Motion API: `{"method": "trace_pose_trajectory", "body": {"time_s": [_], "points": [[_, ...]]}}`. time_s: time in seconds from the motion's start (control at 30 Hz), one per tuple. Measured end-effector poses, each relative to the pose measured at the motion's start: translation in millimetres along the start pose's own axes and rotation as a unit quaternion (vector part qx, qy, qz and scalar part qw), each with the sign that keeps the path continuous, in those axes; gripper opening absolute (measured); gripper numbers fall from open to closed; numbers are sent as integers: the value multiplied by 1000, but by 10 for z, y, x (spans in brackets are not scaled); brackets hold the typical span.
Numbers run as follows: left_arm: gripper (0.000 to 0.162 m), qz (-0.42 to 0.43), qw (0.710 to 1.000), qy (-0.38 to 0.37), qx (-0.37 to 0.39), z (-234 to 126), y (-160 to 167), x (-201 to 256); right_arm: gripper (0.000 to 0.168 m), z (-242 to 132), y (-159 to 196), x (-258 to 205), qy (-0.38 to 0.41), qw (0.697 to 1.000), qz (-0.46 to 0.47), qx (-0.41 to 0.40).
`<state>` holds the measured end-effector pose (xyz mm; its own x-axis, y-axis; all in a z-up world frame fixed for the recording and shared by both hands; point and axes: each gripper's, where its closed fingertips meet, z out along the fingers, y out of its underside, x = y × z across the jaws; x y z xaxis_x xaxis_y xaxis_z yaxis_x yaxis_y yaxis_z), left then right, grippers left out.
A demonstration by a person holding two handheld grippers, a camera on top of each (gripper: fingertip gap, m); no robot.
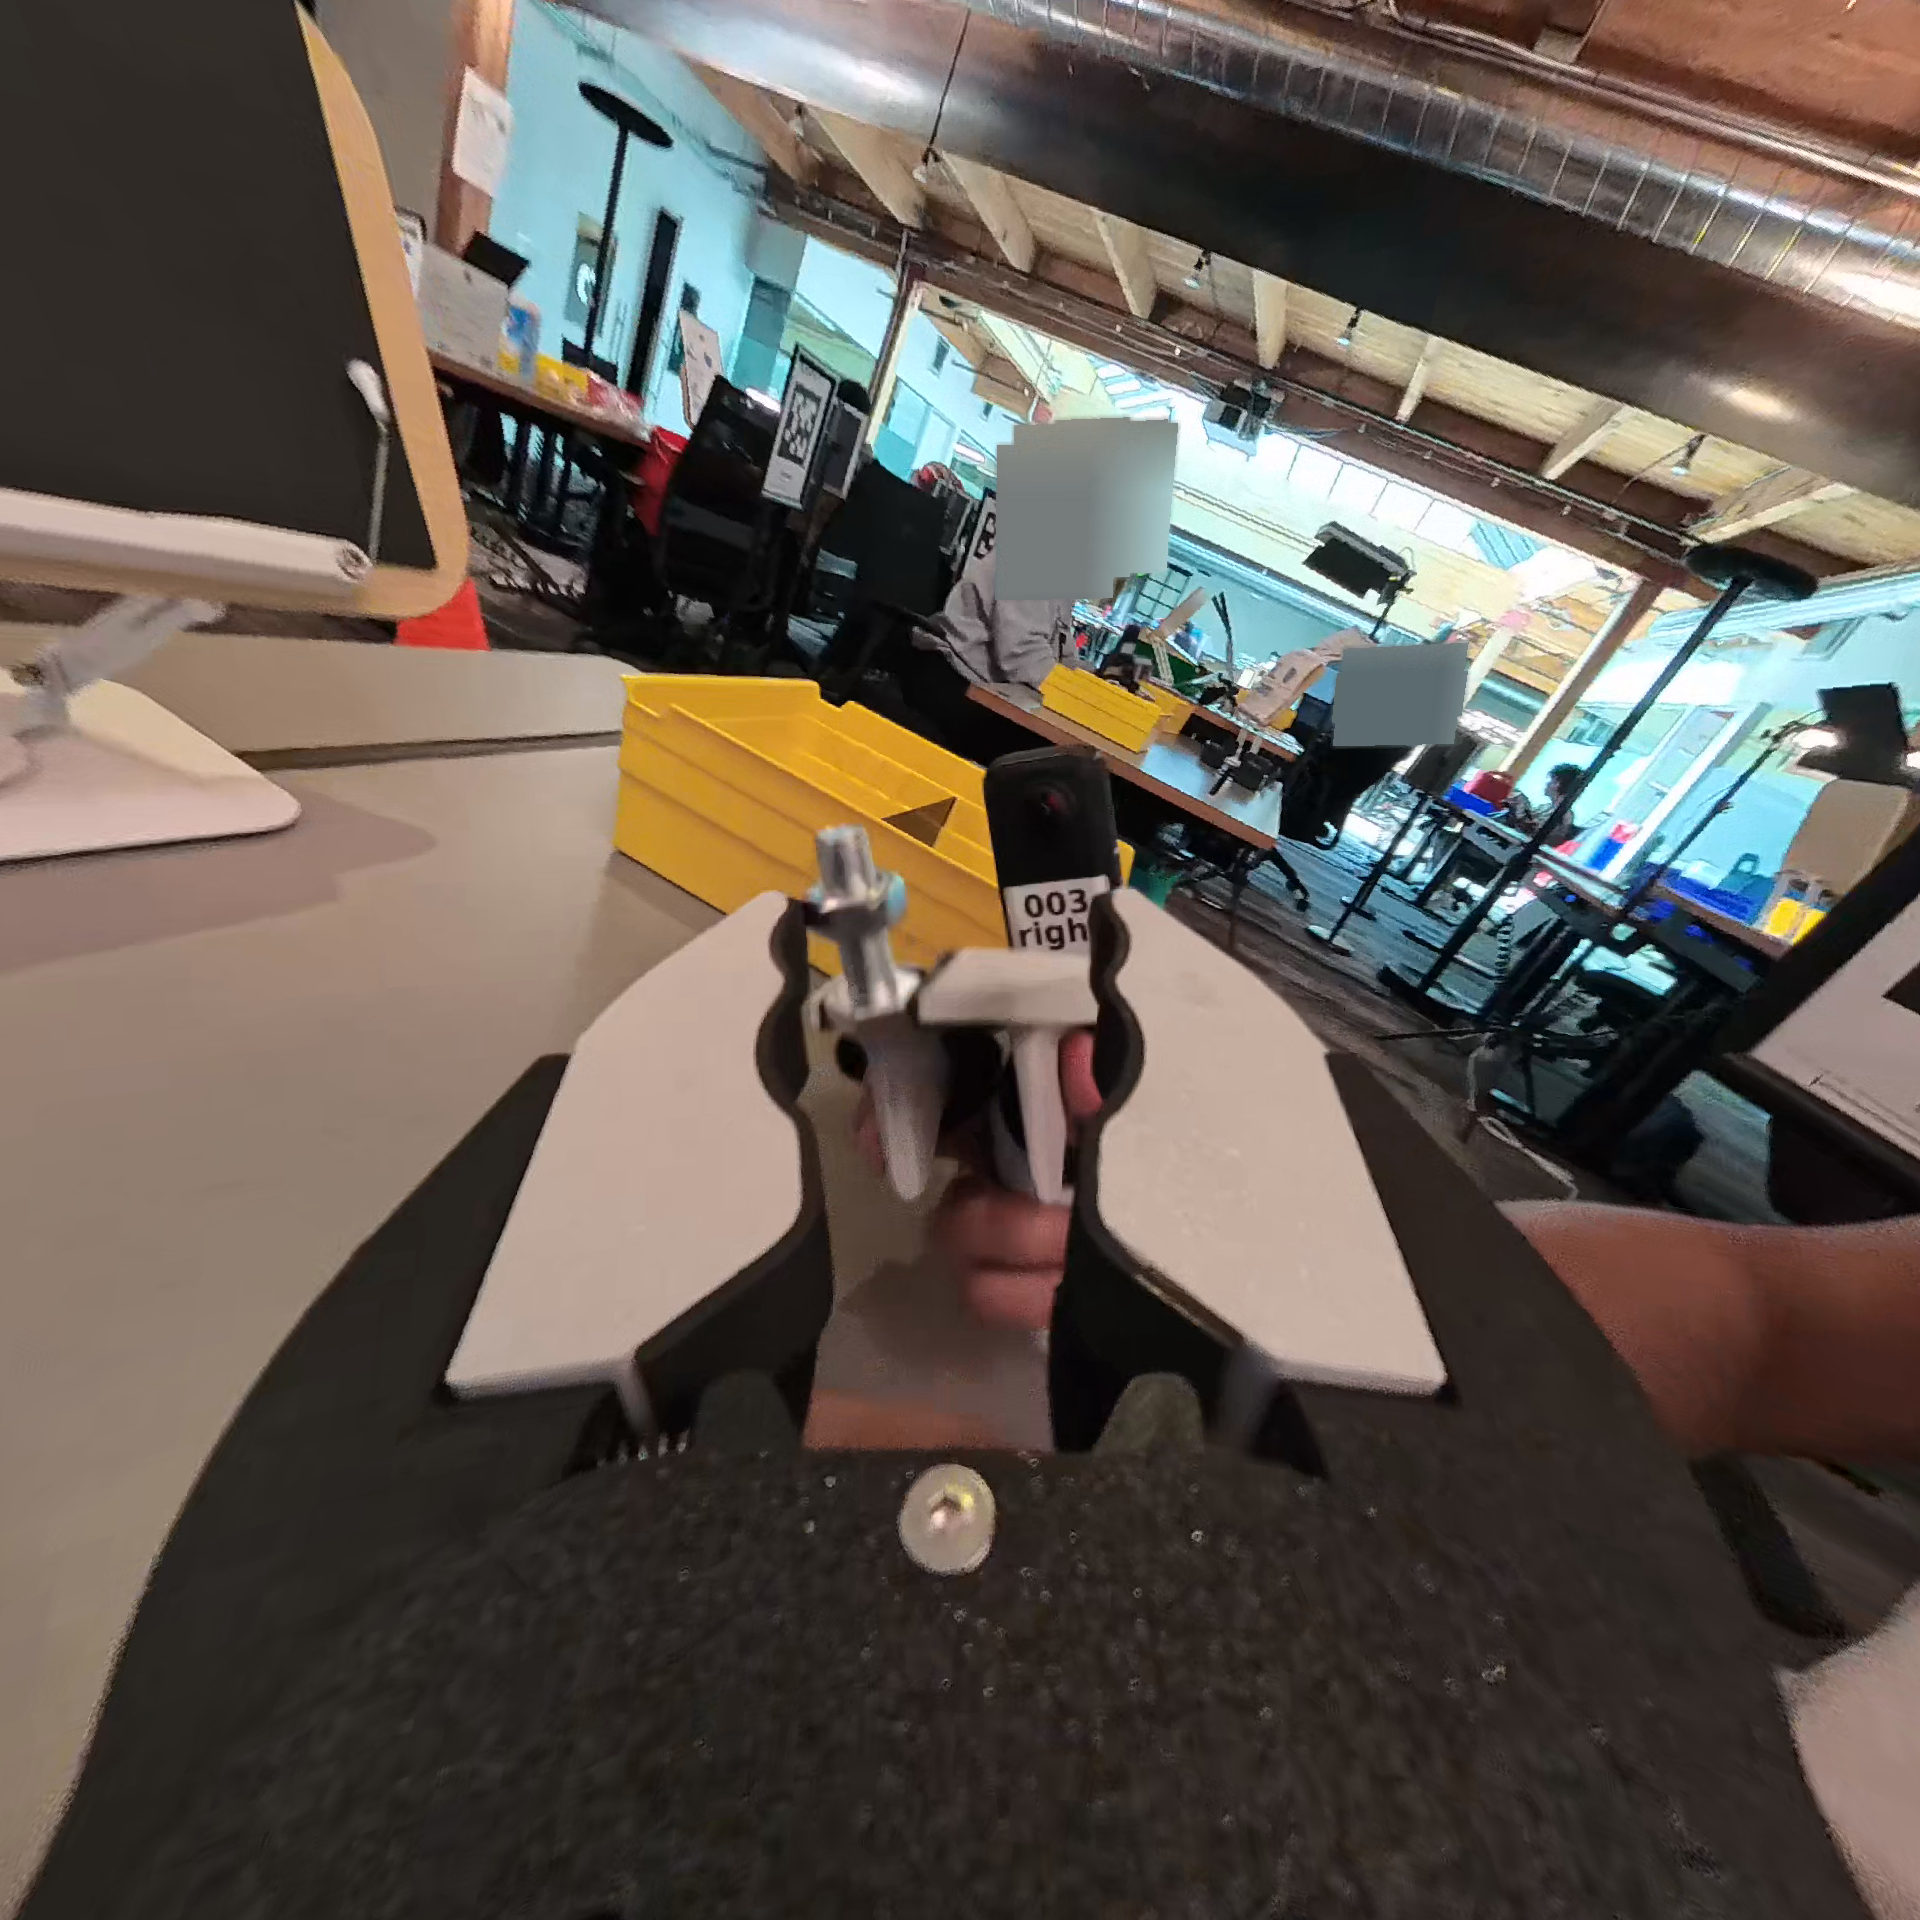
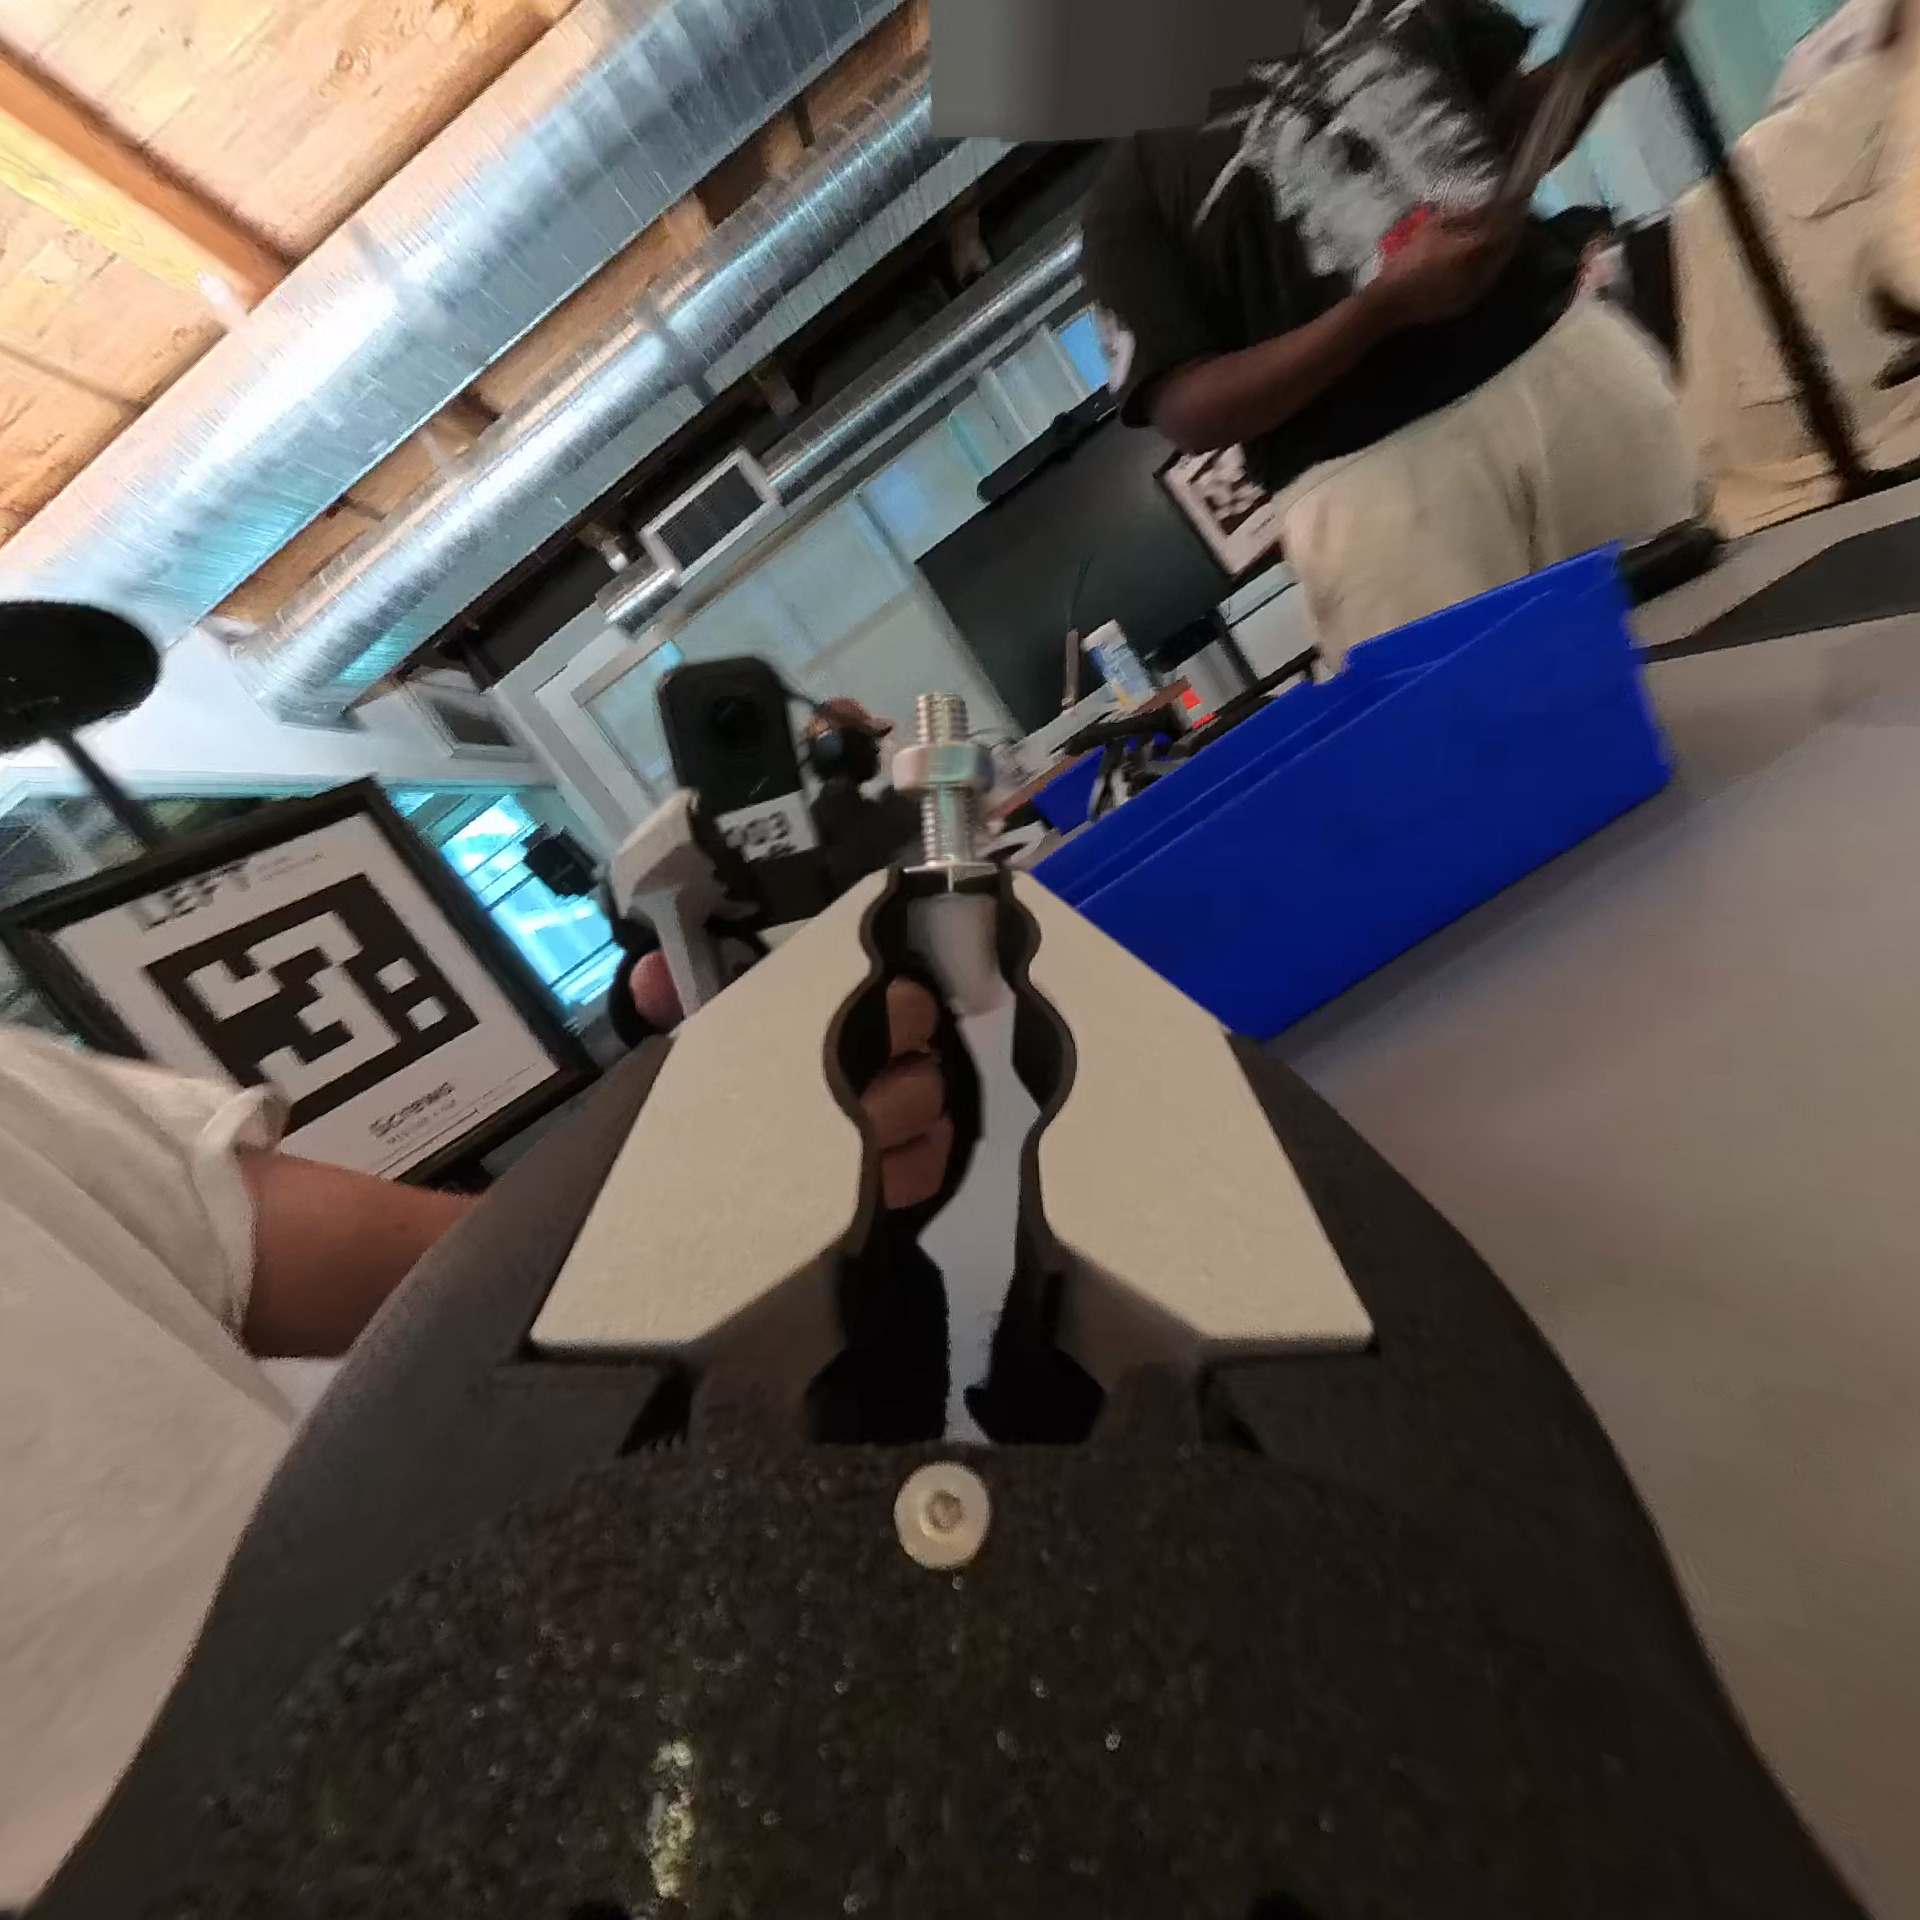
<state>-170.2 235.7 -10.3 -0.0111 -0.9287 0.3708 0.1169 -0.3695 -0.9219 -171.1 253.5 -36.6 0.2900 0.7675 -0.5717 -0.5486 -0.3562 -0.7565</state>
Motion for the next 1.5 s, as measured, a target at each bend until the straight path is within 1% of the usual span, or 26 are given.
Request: {"method": "trace_pose_trajectory", "body": {"time_s": [0.03,0.07,0.17,0.2,0.27,0.33,0.4,0.5,0.57,0.6,0.67,0.73,0.8,0.87,0.93,1.07,1.13,1.17,1.2,1.23,1.27,1.3,1.33,1.37,1.43,1.5], "points": [[32,10,1000,16,9,-81,-35,59,16,-64,-51,89,22,1000,3,9],[24,13,1000,18,23,-160,-70,77,16,-128,-95,145,30,999,8,16],[31,18,999,-14,30,-275,-30,-35,16,-201,-123,166,32,999,4,7],[39,7,1000,-20,23,-260,11,-88,16,-179,-98,134,28,1000,-4,-1],[59,-34,999,-19,20,-170,44,-160,16,-88,-18,46,7,1000,-2,-10],[70,-65,997,-12,28,-30,19,-188,16,25,86,-30,-12,1000,7,-17],[75,-72,997,2,22,116,17,-148,16,117,167,-76,-23,999,9,-27],[68,-56,998,15,10,194,55,-38,16,146,175,-48,-20,999,8,-27],[70,-52,998,-2,21,113,20,-45,17,77,104,14,-6,1000,3,-15],[65,-47,998,1,36,30,-40,-18,17,15,28,61,7,1000,2,-1],[28,-27,996,25,81,-173,-205,100,16,-144,-102,234,50,999,2,15],[30,-22,995,6,97,-295,-271,63,17,-240,-159,284,60,998,-4,13],[45,-30,997,-3,71,-292,-187,-20,17,-240,-174,228,46,999,-8,13],[59,-56,998,-10,42,-230,-69,-129,16,-168,-122,143,23,1000,-4,8],[64,-76,997,-5,26,-142,4,-168,16,-54,2,44,-6,1000,5,-10],[65,-59,998,8,4,38,57,-91,16,143,219,-90,-37,998,7,-42],[63,-52,998,19,-2,75,77,-22,16,178,242,-85,-36,998,7,-44],[65,-52,998,18,-3,74,81,-8,16,173,236,-68,-34,998,6,-43],[71,-50,999,16,-1,54,76,-4,16,156,219,-52,-30,999,2,-42],[69,-46,999,18,4,14,56,6,16,127,174,-45,-29,999,-2,-34],[66,-42,999,24,13,-43,21,21,16,88,112,-31,-25,999,-4,-24],[59,-38,998,37,26,-115,-25,52,16,34,40,28,-9,1000,-1,-12],[43,-35,998,44,39,-190,-71,68,16,-30,-13,112,13,1000,3,-5],[41,-33,998,32,48,-249,-105,31,16,-89,-45,160,25,1000,1,-4],[46,-24,999,5,48,-312,-121,-59,16,-149,-61,157,33,999,-18,-15],[52,-29,999,-1,33,-289,-72,-112,16,-127,-53,83,20,999,-22,-18]]}}
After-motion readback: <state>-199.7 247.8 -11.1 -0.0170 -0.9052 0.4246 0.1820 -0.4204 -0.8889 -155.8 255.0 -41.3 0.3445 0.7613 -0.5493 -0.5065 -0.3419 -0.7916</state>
